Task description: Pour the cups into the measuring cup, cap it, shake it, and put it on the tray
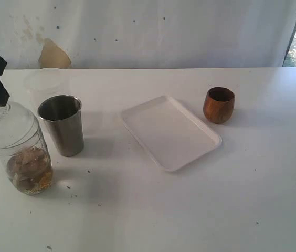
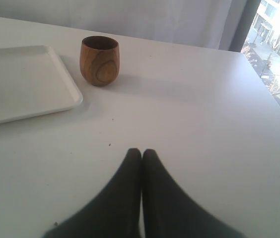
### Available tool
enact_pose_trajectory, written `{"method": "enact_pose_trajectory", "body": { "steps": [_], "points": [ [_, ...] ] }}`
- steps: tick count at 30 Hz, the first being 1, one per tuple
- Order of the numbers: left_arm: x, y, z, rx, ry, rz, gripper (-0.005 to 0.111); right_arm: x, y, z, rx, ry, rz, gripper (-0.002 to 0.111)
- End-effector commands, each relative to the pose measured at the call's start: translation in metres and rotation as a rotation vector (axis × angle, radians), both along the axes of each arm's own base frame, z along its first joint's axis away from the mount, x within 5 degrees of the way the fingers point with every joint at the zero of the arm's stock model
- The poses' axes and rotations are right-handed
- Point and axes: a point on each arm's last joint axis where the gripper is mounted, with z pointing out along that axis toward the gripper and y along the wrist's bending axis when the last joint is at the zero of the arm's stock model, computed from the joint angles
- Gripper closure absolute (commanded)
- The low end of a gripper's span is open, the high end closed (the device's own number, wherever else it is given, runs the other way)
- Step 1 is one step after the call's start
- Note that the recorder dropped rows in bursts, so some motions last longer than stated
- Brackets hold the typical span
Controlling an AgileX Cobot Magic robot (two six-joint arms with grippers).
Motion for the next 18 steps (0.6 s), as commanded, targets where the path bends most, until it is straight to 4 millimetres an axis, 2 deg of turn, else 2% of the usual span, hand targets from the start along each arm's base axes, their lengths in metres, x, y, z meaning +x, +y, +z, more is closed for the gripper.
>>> {"method": "enact_pose_trajectory", "body": {
  "steps": [1,3,8,15,18],
  "points": [
    [-0.0014,-0.0021,0.0094,-0.014,-0.003,-0.006,0.059,-0.0002,-0.0007,-0.0021,-0.006,0.002,-0.009,0.108],
    [-0.0021,-0.0016,0.0102,-0.009,0.004,-0.004,0.068,-0.0002,-0.0007,-0.0021,-0.006,0.002,-0.009,0.108],
    [-0.0041,-0.0013,0.0094,-0.003,0.025,-0.011,0.105,-0.0002,-0.0007,-0.0021,-0.006,0.002,-0.009,0.108],
    [-0.0044,-0.0007,0.0098,0.006,0.020,-0.018,0.107,-0.0002,-0.0007,-0.0021,-0.006,0.002,-0.009,0.108],
    [-0.0074,0.0013,0.0159,0.015,-0.024,-0.013,0.107,-0.0002,-0.0007,-0.0021,-0.004,0.002,-0.009,0.108]
  ]
}}
